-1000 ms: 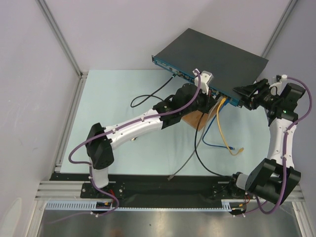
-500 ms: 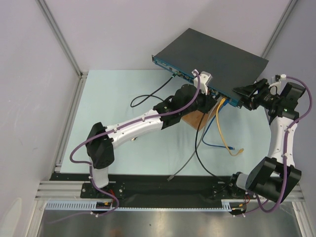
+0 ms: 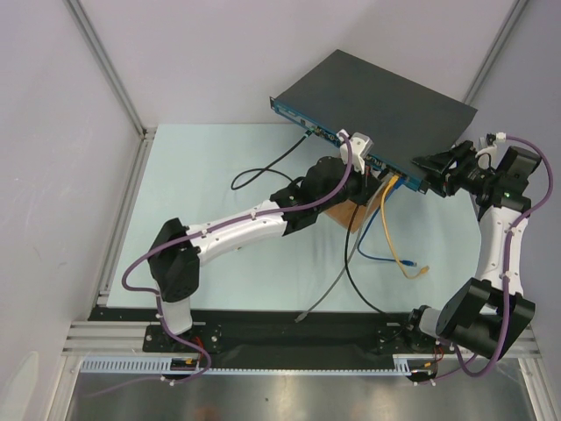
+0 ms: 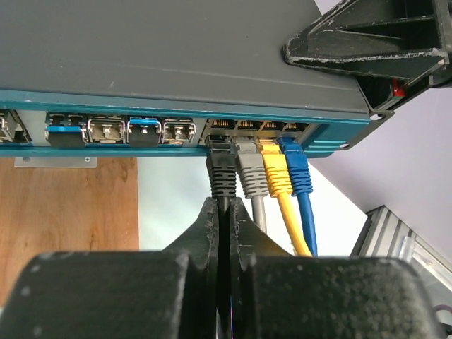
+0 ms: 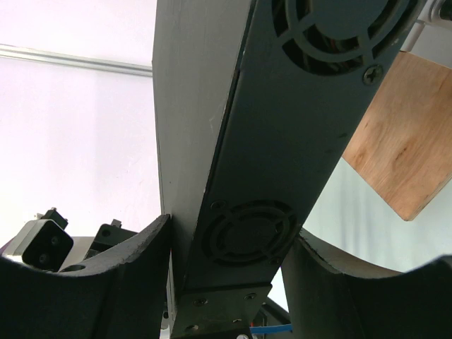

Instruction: Insert the plug into the switch port

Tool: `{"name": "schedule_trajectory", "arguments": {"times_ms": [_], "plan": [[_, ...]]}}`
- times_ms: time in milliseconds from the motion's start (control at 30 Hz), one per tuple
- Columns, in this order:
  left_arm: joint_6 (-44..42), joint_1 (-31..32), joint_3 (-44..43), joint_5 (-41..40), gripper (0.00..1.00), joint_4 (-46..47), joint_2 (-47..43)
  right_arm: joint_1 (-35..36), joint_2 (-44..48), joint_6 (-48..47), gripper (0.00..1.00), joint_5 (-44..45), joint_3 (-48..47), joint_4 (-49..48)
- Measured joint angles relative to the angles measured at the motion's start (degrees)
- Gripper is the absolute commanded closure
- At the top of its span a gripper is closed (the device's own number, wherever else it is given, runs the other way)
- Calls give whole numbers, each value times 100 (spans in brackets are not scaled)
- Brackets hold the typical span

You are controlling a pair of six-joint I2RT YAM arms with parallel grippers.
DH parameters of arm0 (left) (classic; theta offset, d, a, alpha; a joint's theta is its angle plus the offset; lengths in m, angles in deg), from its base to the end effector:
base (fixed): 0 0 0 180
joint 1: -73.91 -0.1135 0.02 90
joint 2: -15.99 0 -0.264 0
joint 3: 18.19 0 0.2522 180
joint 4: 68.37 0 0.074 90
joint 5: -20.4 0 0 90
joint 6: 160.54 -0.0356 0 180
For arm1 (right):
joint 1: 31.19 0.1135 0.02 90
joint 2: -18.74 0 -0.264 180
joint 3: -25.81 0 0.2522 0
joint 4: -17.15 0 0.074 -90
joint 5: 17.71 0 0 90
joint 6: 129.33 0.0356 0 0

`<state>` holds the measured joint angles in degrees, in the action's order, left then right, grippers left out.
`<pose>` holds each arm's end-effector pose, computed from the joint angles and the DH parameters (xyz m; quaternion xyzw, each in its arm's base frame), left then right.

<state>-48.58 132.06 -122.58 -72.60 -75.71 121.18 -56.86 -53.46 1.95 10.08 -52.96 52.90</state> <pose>0.2389 -0.3811 0.3492 0.2183 0.7232 -0.4063 0.5140 0.2560 -0.0881 0.3495 0.1892 0.7602 0.5003 0.3689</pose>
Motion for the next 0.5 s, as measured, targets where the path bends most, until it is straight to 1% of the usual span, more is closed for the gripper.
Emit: {"name": "schedule_trajectory", "arguments": {"times_ms": [233,433,500], "plan": [[-59,0,-76,28,100,-70,20,0,0,-2,100,-2,0,-4],[-205,0,-579,72,100,-667,192,7,4,11,100,50,7,-85],[-214,0,-634,87,93,-767,203,7,7,9,100,50,7,-87]]}}
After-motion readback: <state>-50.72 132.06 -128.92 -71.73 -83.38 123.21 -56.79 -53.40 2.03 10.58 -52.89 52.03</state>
